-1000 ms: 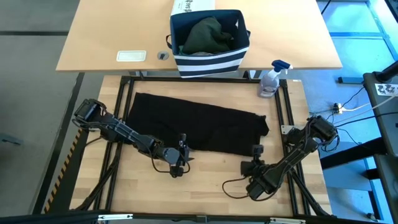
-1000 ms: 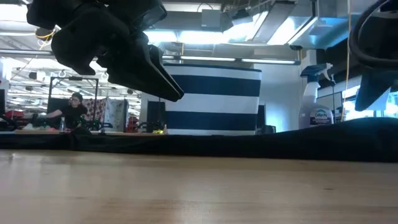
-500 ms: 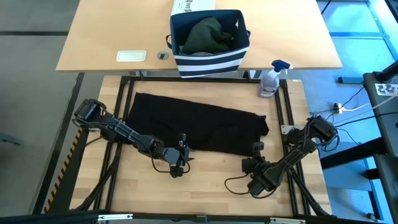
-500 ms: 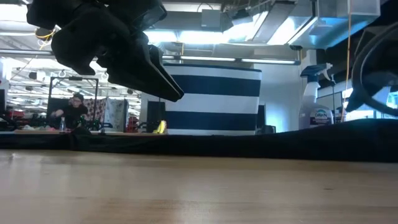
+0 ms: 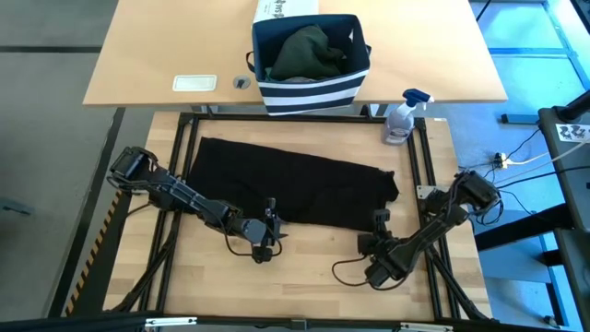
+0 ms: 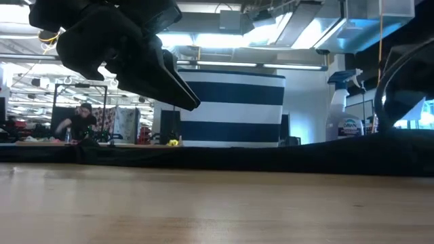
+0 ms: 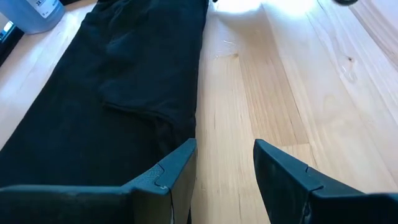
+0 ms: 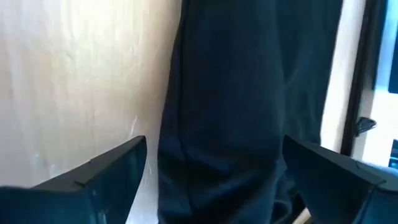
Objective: Fold Laundry from Bin
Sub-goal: Fold the black shirt
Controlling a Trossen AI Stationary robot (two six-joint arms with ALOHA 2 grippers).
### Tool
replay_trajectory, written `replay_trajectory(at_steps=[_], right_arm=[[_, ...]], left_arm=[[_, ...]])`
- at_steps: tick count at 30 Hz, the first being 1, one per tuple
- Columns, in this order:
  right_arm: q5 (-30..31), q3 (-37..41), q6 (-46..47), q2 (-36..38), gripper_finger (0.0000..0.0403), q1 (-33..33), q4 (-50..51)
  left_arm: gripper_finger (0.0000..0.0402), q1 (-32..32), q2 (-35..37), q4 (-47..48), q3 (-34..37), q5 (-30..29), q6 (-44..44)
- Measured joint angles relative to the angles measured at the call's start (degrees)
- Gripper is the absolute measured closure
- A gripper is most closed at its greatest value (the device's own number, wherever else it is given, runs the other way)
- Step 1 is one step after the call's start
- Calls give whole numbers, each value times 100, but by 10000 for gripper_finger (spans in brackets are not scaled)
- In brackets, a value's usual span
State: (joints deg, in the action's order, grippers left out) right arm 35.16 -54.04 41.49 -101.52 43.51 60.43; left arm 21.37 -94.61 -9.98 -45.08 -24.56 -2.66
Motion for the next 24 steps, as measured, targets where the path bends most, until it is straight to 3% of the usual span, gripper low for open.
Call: replay_trajectory(at_steps=[4, 7, 11, 18, 24], right_arm=[[148, 124, -10, 0, 8, -139, -61], [125, 145, -165, 0, 25, -267, -81], [-49, 145, -169, 0, 116, -357, -74], [-176, -200, -193, 1, 371, -343, 178], [237, -928, -287, 3, 379, -348, 619]], left_arm=[[248, 2, 0, -2, 0, 0, 0], [248, 1, 0, -11, 0, 0, -2], [248, -1, 0, -116, 2, 0, -19], [248, -58, -117, -949, -32, 3, 305], [248, -250, -888, -1023, -677, -17, 916]])
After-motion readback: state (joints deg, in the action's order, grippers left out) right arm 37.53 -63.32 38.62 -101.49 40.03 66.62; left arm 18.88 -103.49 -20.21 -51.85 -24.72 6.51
